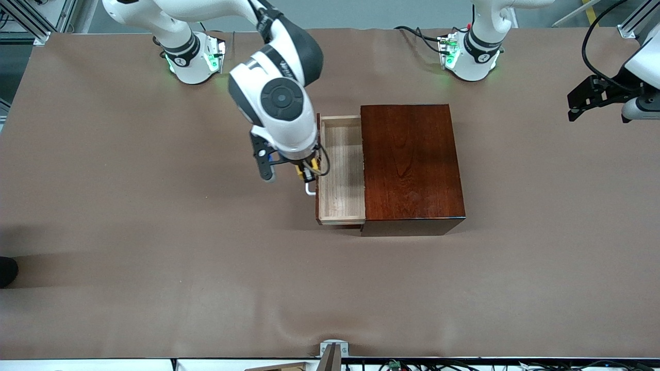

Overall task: Open drawer, take yellow block, close drawer
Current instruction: 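Carry the yellow cube with the right gripper away from the box, then move the left gripper to the open drawer's front, then push the drawer front with the left gripper toward the box, then open the right gripper to drop the yellow cube on the table, then press the drawer fully shut with the left gripper on the box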

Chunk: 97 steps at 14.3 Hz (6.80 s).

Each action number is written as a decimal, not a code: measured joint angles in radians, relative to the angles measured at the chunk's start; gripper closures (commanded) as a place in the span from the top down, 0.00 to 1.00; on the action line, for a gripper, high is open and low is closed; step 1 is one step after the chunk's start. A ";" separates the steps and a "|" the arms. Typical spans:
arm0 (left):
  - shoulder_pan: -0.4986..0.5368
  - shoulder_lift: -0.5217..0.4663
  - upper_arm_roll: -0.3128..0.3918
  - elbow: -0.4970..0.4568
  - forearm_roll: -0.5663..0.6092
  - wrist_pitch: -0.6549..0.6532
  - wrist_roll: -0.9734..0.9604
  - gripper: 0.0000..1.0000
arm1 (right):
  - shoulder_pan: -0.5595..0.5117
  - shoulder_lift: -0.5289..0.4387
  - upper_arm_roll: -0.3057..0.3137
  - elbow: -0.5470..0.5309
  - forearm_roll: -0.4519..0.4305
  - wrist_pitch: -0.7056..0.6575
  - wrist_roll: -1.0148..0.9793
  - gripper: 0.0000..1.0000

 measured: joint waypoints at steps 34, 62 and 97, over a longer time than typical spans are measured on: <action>-0.354 0.443 -0.337 0.243 -0.016 0.216 -1.197 1.00 | -0.597 -0.168 -0.014 -0.387 -0.083 0.085 -1.554 0.00; -0.969 0.893 0.138 0.357 -0.014 0.751 -1.902 1.00 | -0.809 -0.075 -0.014 -0.792 -0.084 0.668 -1.884 1.00; -0.805 0.522 0.260 0.394 0.028 0.233 -1.252 1.00 | -0.707 -0.412 0.021 -0.268 -0.084 -0.068 -1.894 1.00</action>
